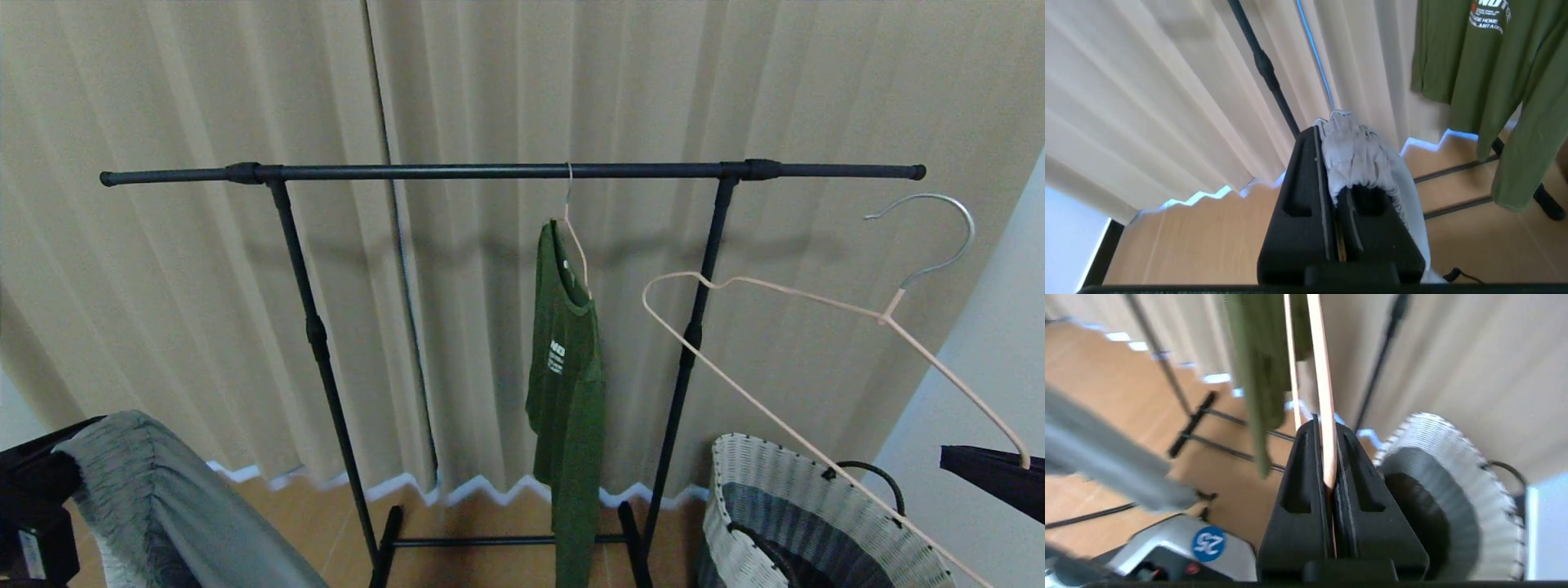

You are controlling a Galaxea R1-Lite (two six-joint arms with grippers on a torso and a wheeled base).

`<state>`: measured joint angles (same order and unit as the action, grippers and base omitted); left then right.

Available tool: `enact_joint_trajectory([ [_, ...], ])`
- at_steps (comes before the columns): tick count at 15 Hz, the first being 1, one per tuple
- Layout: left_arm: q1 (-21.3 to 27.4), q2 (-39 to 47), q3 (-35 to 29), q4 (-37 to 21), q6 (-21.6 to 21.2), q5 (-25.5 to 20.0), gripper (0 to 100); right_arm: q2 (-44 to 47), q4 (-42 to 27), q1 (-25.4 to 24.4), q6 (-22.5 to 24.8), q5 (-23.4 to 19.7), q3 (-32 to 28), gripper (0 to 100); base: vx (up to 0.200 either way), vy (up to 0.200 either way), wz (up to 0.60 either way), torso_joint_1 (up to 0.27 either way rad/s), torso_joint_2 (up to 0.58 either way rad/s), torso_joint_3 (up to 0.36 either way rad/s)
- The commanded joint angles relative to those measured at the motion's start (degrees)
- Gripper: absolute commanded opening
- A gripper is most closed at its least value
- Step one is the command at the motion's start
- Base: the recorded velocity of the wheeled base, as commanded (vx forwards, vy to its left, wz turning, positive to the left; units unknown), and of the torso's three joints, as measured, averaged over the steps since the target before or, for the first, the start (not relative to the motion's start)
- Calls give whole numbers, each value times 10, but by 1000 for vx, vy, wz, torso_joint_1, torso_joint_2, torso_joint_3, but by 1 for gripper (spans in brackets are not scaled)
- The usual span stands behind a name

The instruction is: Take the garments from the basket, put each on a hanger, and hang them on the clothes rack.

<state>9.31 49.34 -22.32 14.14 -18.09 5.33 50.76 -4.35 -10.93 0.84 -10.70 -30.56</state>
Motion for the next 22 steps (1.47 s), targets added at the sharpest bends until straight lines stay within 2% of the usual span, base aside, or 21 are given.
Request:
enact_joint_trajectory([
  [1, 0, 17, -19, 0, 1, 0, 0, 0, 0, -40, -8, 0, 1, 0, 0, 0, 0, 0, 0, 0],
  [5, 4, 71, -64, 1, 1, 2, 0, 10, 1, -61, -16, -1, -7, 0, 0, 0, 0, 0, 0, 0],
  [10, 11, 158, -148, 2, 10, 20, 0, 28, 1, -139, -71, -1, -38, 0, 0, 0, 0, 0, 0, 0],
  [12, 52, 204, -192, 2, 40, 74, 0, 70, 4, -168, -76, -1, -54, 0, 0, 0, 0, 0, 0, 0],
  [14, 86, 249, -230, 2, 70, 124, 0, 108, 32, -207, -109, 0, -63, 0, 0, 0, 0, 0, 0, 0],
  [16, 107, 305, -277, 1, 92, 175, 0, 141, 79, -274, -157, 1, -64, 0, 0, 0, 0, 0, 0, 0],
  [18, 118, 350, -315, 1, 113, 217, 0, 145, 87, -336, -177, 1, -69, 0, 0, 0, 0, 0, 0, 0],
  [19, 126, 368, -331, 1, 126, 236, 0, 150, 87, -360, -178, 1, -71, 0, 0, 0, 0, 0, 0, 0],
  [22, 142, 387, -347, 0, 134, 241, 0, 187, 87, -385, -179, 2, -89, 0, 0, 0, 0, 0, 0, 0],
])
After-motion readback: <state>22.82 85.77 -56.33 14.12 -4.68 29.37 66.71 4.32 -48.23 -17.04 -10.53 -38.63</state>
